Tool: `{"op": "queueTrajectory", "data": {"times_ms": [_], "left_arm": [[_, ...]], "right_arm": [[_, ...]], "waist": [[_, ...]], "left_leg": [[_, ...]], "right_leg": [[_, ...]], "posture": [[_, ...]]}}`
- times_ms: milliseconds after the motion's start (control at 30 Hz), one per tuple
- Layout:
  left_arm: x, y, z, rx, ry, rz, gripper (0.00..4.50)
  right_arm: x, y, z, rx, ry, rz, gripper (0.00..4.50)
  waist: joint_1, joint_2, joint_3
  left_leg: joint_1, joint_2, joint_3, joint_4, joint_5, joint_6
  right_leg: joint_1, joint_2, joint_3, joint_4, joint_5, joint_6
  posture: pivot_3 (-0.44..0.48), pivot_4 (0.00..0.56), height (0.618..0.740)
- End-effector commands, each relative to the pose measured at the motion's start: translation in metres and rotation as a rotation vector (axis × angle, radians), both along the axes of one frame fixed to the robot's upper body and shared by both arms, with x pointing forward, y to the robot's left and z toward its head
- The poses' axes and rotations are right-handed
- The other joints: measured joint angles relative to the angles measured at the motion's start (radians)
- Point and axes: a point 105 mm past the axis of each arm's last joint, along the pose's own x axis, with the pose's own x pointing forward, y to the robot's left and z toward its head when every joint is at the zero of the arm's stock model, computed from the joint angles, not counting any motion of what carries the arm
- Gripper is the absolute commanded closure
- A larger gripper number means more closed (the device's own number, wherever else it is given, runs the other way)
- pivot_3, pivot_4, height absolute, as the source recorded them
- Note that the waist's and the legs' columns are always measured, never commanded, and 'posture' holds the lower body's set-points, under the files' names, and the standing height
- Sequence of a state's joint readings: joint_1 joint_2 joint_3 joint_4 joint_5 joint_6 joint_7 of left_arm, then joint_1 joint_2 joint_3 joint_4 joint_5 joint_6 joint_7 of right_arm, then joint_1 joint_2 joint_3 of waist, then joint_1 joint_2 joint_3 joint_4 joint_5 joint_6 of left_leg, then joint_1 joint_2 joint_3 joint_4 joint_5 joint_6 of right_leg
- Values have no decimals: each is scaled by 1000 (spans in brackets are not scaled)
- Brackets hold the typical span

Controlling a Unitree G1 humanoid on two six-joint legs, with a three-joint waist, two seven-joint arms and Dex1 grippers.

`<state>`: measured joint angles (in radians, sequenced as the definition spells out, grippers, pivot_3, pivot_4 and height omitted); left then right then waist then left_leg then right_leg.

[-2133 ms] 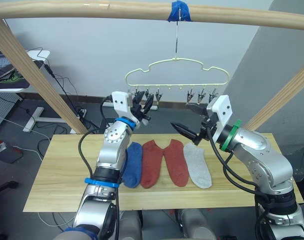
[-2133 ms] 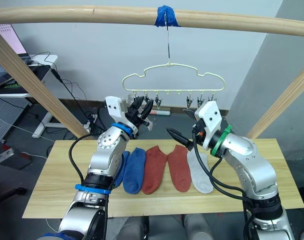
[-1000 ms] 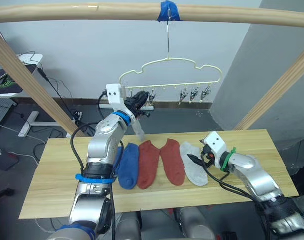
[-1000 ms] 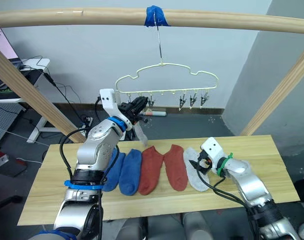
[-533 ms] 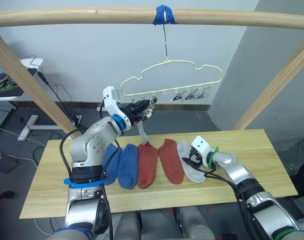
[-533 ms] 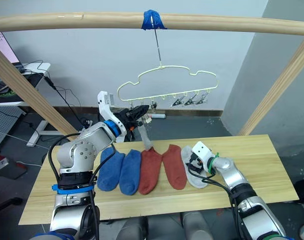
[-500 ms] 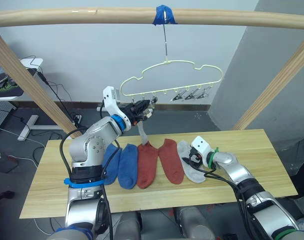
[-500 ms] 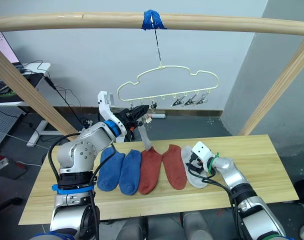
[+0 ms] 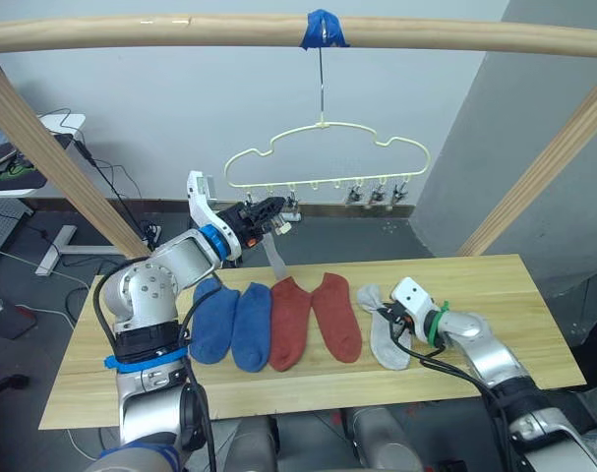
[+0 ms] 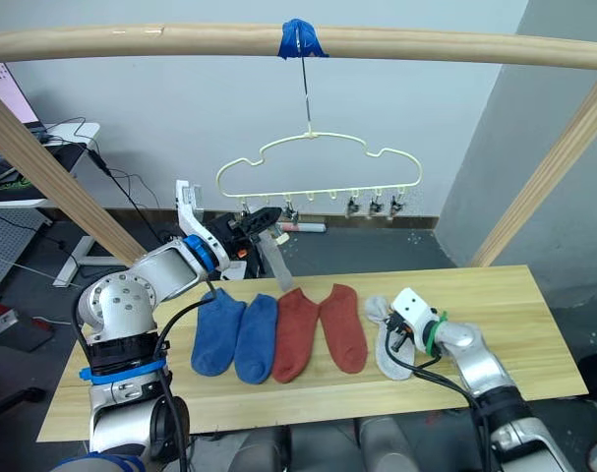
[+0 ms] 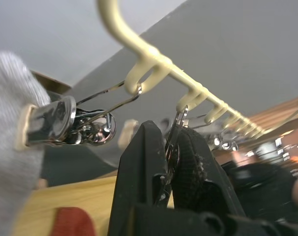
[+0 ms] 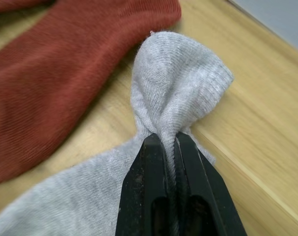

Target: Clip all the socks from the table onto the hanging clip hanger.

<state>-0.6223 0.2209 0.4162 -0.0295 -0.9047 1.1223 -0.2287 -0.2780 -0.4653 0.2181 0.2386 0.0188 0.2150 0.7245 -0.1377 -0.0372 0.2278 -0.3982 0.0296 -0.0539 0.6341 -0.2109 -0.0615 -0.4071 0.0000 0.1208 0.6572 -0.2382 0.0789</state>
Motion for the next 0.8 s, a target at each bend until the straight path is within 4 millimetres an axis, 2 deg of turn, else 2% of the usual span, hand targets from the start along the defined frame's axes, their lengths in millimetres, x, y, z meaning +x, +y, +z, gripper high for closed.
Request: {"op": "queueTrajectory", "data": {"times_ms": [33,133,267,367,467,600,800], "left_arm": [[-1,2,9,-127,64,-25,4309],[3,4,12,-212,121,-19,4309],[5,5,14,-261,155,-16,4309],[2,-1,14,-244,154,-33,4309],[0,-6,13,-232,151,-47,4309],[-2,-8,15,-208,138,-49,4309],[-4,-8,16,-194,128,-47,4309]], "right_arm": [[-8,14,56,103,-81,68,4445],[-24,44,92,191,-85,160,4445],[-31,65,110,234,-76,192,4445],[-21,95,125,292,-97,206,4445],[-9,116,134,304,-129,223,4445],[3,126,139,296,-155,217,4445],[10,132,151,313,-173,226,4445]], "waist": [[-1,0,0],[-2,-1,1],[-1,-1,1],[-2,-2,1],[-2,-1,1],[1,-1,1],[4,-1,1]], "left_leg": [[0,0,0,0,0,0],[0,0,-1,0,0,0],[-1,1,-2,-1,0,0],[-2,0,-1,-1,0,0],[-3,0,-1,-2,0,0],[-4,0,-1,-4,0,0],[-9,0,-1,-5,-2,-2]], "right_leg": [[0,0,0,0,0,0],[-1,1,0,1,0,0],[-2,1,0,0,0,0],[-2,0,0,-2,0,0],[-3,0,0,-3,0,0],[-3,0,-1,-6,0,0],[-6,-1,-1,-11,1,-1]], "posture": [[-73,210,740],[-89,213,740],[-94,214,740],[-102,213,740],[-99,211,740],[-88,211,740],[-77,212,740]]}}
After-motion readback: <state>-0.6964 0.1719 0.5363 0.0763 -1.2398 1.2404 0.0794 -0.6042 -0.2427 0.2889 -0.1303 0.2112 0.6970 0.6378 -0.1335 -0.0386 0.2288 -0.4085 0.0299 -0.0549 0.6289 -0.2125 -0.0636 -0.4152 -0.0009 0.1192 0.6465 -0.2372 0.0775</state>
